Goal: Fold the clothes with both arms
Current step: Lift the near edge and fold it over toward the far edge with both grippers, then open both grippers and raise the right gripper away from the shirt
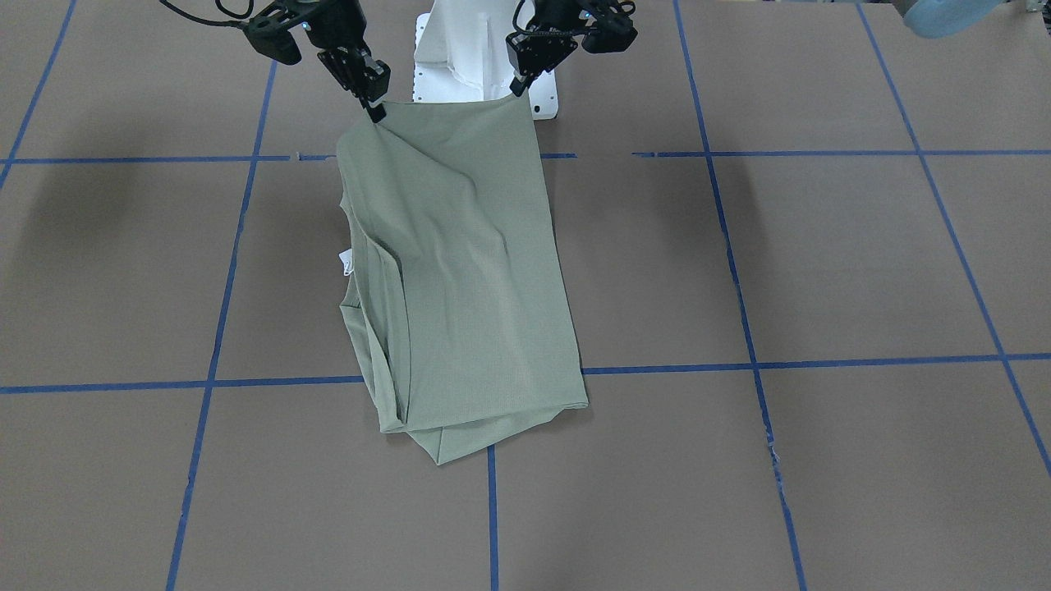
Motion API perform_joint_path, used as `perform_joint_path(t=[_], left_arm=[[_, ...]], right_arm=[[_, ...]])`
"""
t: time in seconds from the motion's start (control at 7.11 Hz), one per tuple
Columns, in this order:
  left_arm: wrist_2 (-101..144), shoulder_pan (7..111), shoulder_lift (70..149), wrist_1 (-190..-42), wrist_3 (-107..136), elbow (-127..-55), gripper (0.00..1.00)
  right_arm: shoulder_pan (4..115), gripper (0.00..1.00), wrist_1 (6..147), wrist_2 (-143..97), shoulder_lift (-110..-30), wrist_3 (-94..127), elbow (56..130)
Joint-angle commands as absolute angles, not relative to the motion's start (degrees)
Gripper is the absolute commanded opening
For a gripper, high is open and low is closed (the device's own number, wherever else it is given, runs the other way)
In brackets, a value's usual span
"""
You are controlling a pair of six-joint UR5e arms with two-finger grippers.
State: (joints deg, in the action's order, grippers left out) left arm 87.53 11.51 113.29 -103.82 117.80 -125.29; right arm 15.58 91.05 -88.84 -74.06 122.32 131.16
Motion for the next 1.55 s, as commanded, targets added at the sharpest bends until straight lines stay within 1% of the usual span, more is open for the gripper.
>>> perform_joint_path(t=[0.0,0.28,0.42,0.56,0.7,0.84,0.99,1.13,1.27,1.41], left_arm=[[89.98,21.4,116.88,-103.62,110.16,-120.62,0.0],[90.44,26.61,118.29,-105.11,104.18,-113.07,0.0],[90.44,28.81,119.34,-108.25,101.98,-108.33,0.0],[90.44,30.66,119.96,-112.63,101.69,-103.15,0.0],[90.44,31.46,120.84,-115.63,100.38,-99.79,0.0],[90.44,32.42,121.89,-116.01,99.15,-97.41,0.0],[90.35,33.21,123.56,-118.19,97.23,-92.42,0.0],[90.26,34.96,125.58,-123.69,93.55,-84.37,0.43],[90.18,36.89,126.2,-128.01,89.95,-80.72,0.5],[90.44,37.26,126.12,-127.88,89.74,-80.86,0.5]], right_arm=[[22.73,0.0,92.56,-89.56,-65.5,114.64,121.43],[30.37,0.0,92.46,-93.4,-57.78,107.95,109.84],[32.67,0.0,90.11,-95.17,-55.92,104.62,104.47],[34.78,0.0,82.95,-96.23,-54.94,102.68,97.89],[36.2,0.0,80.97,-98.68,-51.45,99.52,91.99],[36.56,0.0,80.08,-99.31,-49.5,97.67,87.84],[38.56,0.0,78.33,-102.19,-48.53,92.69,84.15],[40.06,0.27,76.05,-103.43,-47.12,81.85,78.11],[40.86,0.99,72.2,-103.97,-43.72,75.56,71.61],[43.48,1.0,71.98,-106.58,-41.94,70.97,70.5]])
